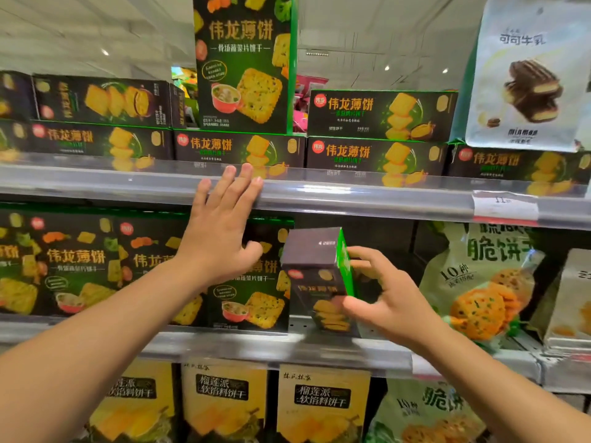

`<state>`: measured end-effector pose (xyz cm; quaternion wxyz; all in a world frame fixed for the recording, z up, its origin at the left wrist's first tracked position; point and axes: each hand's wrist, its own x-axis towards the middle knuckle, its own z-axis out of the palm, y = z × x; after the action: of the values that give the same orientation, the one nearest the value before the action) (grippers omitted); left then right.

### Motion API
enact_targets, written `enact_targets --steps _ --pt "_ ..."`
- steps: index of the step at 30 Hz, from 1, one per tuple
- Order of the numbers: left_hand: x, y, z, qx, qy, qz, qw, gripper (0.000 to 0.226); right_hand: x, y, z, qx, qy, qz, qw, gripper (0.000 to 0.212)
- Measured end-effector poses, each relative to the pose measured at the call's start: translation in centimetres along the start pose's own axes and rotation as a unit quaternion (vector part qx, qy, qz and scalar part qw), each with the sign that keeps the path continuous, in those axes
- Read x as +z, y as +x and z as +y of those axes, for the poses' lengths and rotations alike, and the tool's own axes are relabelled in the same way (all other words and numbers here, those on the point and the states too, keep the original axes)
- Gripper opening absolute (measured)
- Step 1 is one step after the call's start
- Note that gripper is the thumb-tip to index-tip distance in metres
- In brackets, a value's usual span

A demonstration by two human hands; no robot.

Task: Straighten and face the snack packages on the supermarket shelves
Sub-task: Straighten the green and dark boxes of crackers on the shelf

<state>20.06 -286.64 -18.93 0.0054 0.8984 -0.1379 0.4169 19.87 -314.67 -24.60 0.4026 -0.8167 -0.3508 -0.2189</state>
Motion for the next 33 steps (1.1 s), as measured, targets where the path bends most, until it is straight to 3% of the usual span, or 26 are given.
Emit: enact_targets --steps 2,4,6,8,11,14,19,22,25,30,33 --pt "-0.8 0.2 -0.1 0.004 -0.027 -0.028 0.999 0.091 -0.7 0.7 -1.6 -0.002 0.047 0.011 0.999 0.058" --pt "-1.9 0.2 -0.5 -0.008 -0.153 -0.062 0.986 0.089 -1.0 1.5 -3.2 0.0 0.099 0.017 0.995 0.053" --pt "-3.7 -0.1 -1.3 -0.07 -0.354 -0.114 0.925 0.08 -1.0 2.5 -4.8 0.006 0.142 0.015 0.99 0.049" --pt "-5.1 -0.4 -2.0 -0.071 -0.468 -0.142 0.87 0.073 -0.5 3.6 -6.3 0.012 0.173 0.013 0.985 0.046" --pt "-6.6 -0.5 -2.5 -0.02 -0.481 -0.197 0.854 0.073 0.8 5.4 -8.2 0.028 0.219 0.002 0.975 0.045" --pt "-7.4 -0.3 -3.9 -0.038 -0.478 -0.226 0.848 0.073 2.4 7.0 -9.8 0.045 0.244 0.001 0.969 0.045" --pt "-8.2 0.5 -7.2 -0.021 -0.453 -0.171 0.875 0.062 5.1 9.5 -11.9 0.063 0.247 -0.005 0.967 0.057" --pt "-8.7 1.0 -8.9 -0.02 -0.476 -0.142 0.868 0.056 6.1 10.7 -13.3 0.064 0.248 -0.01 0.967 0.053" --pt "-8.9 1.6 -11.4 -0.032 -0.458 -0.089 0.884 0.055 7.0 12.2 -15.0 0.053 0.222 -0.015 0.973 0.051" --pt "-8.6 2.9 -13.9 -0.034 -0.513 -0.004 0.857 0.041 4.1 16.6 -18.1 0.013 0.138 0.057 0.989 0.046" --pt "-8.1 3.5 -14.1 -0.026 -0.535 0.049 0.843 0.048 0.3 20.1 -20.3 -0.032 -0.028 0.108 0.993 0.034"
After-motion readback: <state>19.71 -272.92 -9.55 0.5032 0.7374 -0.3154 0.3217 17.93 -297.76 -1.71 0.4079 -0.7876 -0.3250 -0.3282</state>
